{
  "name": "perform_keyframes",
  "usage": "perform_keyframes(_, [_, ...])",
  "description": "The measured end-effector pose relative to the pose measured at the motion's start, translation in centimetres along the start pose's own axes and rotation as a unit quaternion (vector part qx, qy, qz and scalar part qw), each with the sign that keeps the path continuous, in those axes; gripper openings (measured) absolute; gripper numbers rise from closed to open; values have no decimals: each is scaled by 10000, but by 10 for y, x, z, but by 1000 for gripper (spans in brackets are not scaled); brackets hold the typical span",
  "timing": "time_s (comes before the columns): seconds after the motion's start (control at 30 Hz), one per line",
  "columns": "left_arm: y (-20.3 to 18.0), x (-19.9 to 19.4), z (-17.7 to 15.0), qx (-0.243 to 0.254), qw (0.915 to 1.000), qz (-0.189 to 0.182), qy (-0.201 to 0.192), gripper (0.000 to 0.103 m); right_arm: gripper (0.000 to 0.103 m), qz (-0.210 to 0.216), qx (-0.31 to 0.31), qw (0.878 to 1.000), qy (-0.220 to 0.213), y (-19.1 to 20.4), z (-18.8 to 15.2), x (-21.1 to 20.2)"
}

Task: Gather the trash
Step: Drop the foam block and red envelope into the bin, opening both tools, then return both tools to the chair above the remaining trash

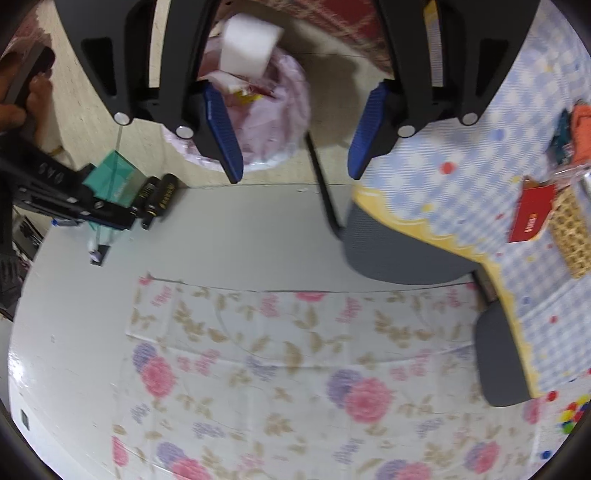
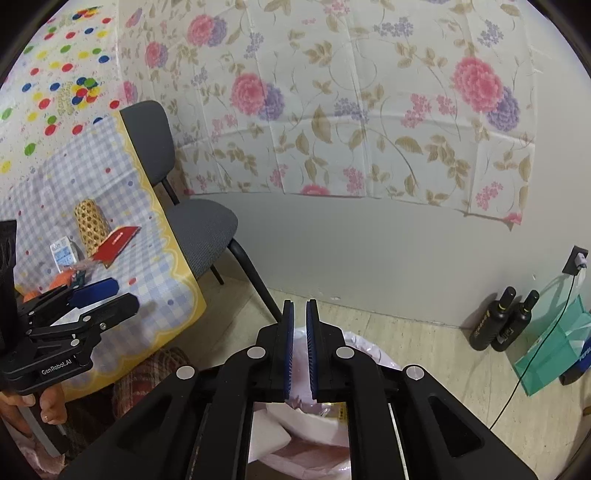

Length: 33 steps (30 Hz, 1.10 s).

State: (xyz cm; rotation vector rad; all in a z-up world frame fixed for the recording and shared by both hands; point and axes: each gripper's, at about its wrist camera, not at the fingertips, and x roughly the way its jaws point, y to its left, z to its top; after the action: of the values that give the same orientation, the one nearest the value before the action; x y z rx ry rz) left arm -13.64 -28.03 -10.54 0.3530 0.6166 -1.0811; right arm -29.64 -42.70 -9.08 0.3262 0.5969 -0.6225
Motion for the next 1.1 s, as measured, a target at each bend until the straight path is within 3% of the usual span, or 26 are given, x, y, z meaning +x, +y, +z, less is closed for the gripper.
perform_keyframes(0.33, [53, -44, -2, -197, 9957, 855, -311, 61, 9, 447, -268, 9986, -97, 37, 17, 2])
perform_keyframes(0.6, [103, -78, -11, -721, 9853, 1490, -414, 65, 9, 1074, -826, 9907, 101, 102, 28, 19])
perform_keyframes(0.83, [147, -113, -24, -1212, 9700, 2058, -450, 72, 20, 1576, -1440, 9769, 125, 163, 38, 28])
perform_keyframes(1.1, [212, -152, -45, -1724, 9385, 2963, -418, 75, 37, 2019, -2035, 9579, 145, 230, 47, 47])
